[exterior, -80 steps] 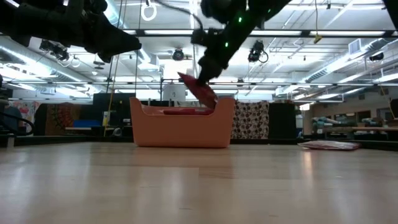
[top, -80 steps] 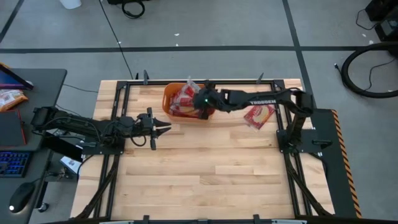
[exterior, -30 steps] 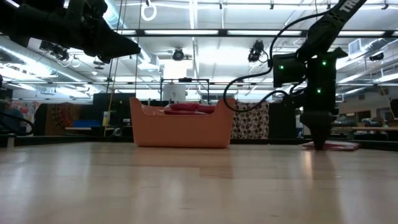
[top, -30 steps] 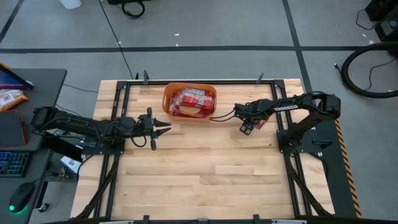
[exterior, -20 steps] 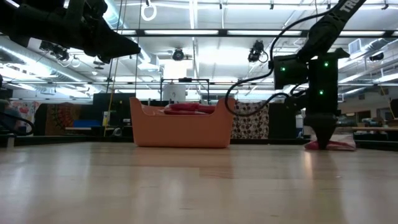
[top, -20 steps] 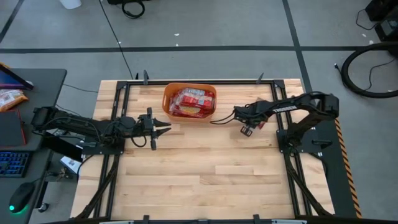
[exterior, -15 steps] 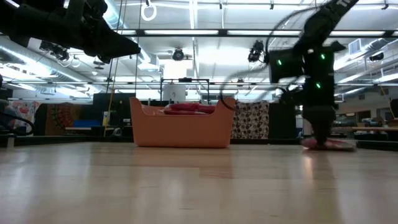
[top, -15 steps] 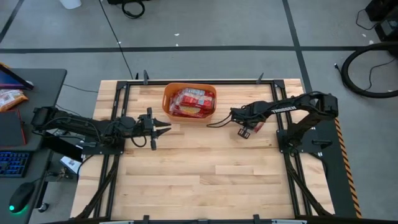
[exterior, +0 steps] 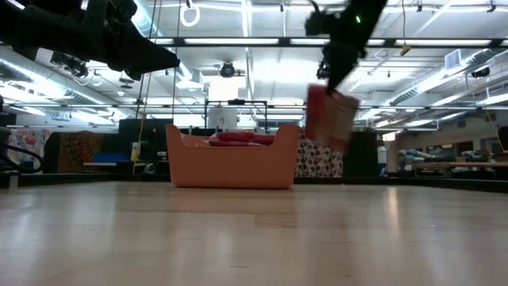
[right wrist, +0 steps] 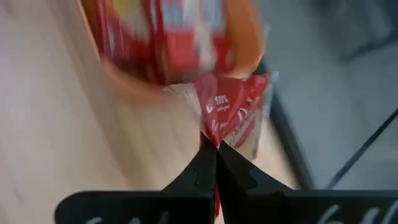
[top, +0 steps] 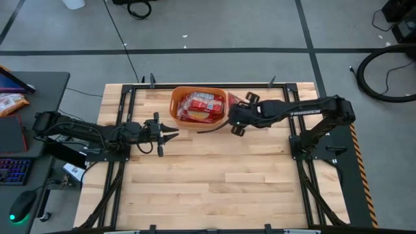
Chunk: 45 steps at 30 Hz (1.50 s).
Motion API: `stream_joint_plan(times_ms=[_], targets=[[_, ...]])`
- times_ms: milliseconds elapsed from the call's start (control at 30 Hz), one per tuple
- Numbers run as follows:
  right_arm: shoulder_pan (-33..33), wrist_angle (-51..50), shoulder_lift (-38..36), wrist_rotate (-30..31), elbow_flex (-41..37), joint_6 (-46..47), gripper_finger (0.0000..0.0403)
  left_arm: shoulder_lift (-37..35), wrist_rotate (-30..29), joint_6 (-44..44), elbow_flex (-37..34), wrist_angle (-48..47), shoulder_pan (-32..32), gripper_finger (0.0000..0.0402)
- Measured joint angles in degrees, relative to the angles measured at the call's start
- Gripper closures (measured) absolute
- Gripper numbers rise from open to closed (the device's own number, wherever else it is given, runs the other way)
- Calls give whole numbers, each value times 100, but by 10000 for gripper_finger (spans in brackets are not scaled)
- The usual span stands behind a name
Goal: Sort popcorn bags into baskets
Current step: Put the red popcorn bag into the orange bin, then return to Home Position
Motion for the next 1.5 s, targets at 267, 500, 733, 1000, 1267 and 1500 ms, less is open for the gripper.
stream_joint_plan(times_ms=[267, 500, 733, 1000, 1267, 1500], targets=[[157, 1592, 5, 62, 596, -2286, 398, 0, 0, -2, 0, 32, 2, 324], [-181, 2893, 587, -1235, 600, -5006, 397, -4, 0, -4, 0, 63, 0, 324], [-721, 3844, 1294, -1699, 600, -6676, 397, -4, 0, -4, 0, 62, 1, 324], [-1381, 3046, 1686, -1740, 598, -6571, 368, -4, 0, 2, 0, 60, -1, 324], [-1427, 1990, 1411, -197, 598, -5570, 299, -4, 0, 4, 0, 62, -1, 324], [-856, 1069, 809, 330, 598, -3619, 280, -2, 0, 2, 0, 62, -1, 324]])
